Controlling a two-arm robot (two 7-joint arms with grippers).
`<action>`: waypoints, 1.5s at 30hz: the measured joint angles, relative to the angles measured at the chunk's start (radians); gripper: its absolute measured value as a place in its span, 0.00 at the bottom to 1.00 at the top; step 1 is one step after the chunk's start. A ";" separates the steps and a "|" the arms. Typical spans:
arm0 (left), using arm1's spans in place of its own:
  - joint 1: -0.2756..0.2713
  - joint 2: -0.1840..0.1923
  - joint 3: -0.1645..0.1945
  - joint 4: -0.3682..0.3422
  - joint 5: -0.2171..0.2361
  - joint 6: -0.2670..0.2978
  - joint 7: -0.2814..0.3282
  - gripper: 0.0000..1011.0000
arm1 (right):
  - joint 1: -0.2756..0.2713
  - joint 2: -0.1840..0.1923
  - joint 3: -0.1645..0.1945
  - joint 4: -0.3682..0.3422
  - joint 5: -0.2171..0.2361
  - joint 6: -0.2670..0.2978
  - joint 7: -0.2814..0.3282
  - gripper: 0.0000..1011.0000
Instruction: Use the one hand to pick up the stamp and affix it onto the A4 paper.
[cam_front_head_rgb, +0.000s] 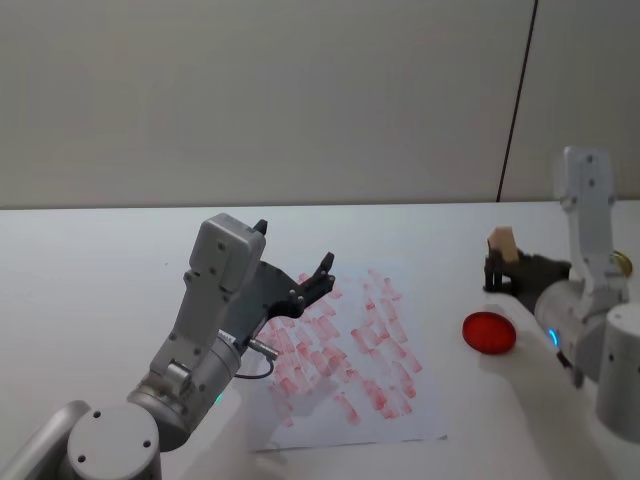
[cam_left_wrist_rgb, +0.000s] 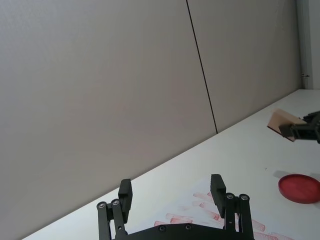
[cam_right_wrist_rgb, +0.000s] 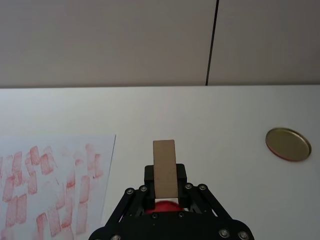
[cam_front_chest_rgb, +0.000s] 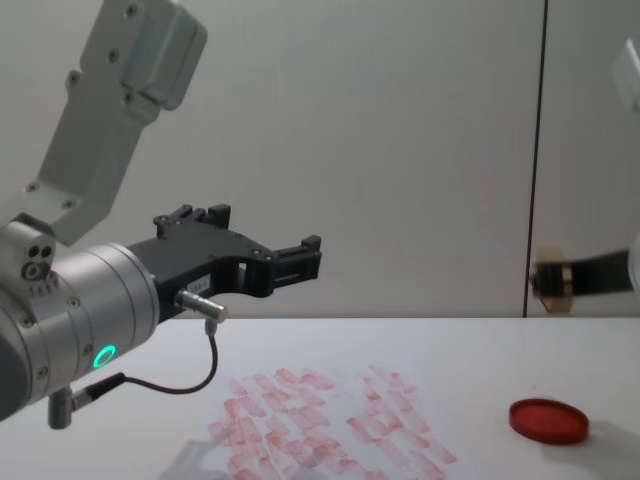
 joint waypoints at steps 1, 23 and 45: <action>0.000 0.000 0.000 0.000 0.000 0.000 0.000 0.98 | -0.008 0.002 0.001 -0.001 0.002 0.005 0.001 0.22; 0.000 0.000 0.000 0.000 0.000 0.000 0.000 0.98 | -0.041 0.006 0.008 0.083 0.008 0.037 0.029 0.22; 0.000 0.000 0.000 0.000 0.000 0.000 0.000 0.98 | -0.052 0.003 0.008 0.077 -0.016 -0.026 0.060 0.88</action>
